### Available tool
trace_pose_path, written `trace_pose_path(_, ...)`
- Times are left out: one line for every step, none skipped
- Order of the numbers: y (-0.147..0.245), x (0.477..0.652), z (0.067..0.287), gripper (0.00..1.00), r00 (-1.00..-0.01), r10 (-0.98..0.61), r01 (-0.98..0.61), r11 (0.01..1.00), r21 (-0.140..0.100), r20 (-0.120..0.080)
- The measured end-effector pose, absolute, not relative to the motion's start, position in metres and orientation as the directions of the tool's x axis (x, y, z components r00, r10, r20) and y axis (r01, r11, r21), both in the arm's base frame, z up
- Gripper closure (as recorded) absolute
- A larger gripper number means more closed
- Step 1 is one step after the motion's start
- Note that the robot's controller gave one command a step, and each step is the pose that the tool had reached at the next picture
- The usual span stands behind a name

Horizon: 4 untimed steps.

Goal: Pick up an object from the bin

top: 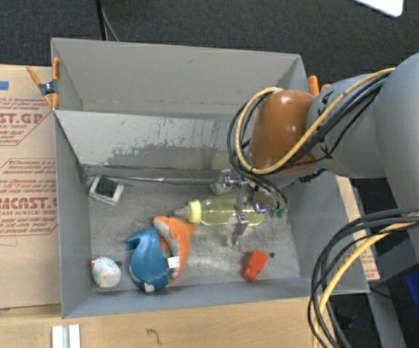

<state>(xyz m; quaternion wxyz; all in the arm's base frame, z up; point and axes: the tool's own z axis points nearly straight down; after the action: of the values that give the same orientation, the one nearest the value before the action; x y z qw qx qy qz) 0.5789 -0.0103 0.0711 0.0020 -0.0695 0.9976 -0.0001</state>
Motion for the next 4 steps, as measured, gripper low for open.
trace_pose_path(-0.024, 0.594, 0.074, 1.00, -0.997, -0.077, -0.077, 0.997, 0.004, -0.008)
trace_pose_path(-0.024, 0.594, 0.074, 1.00, -0.997, -0.077, -0.077, 0.997, 0.004, -0.008)
trace_pose_path(-0.024, 0.592, 0.077, 1.00, -0.997, -0.078, -0.078, 0.997, 0.004, -0.003)
trace_pose_path(-0.024, 0.589, 0.097, 1.00, -0.997, -0.079, -0.079, 0.997, 0.003, 0.007)
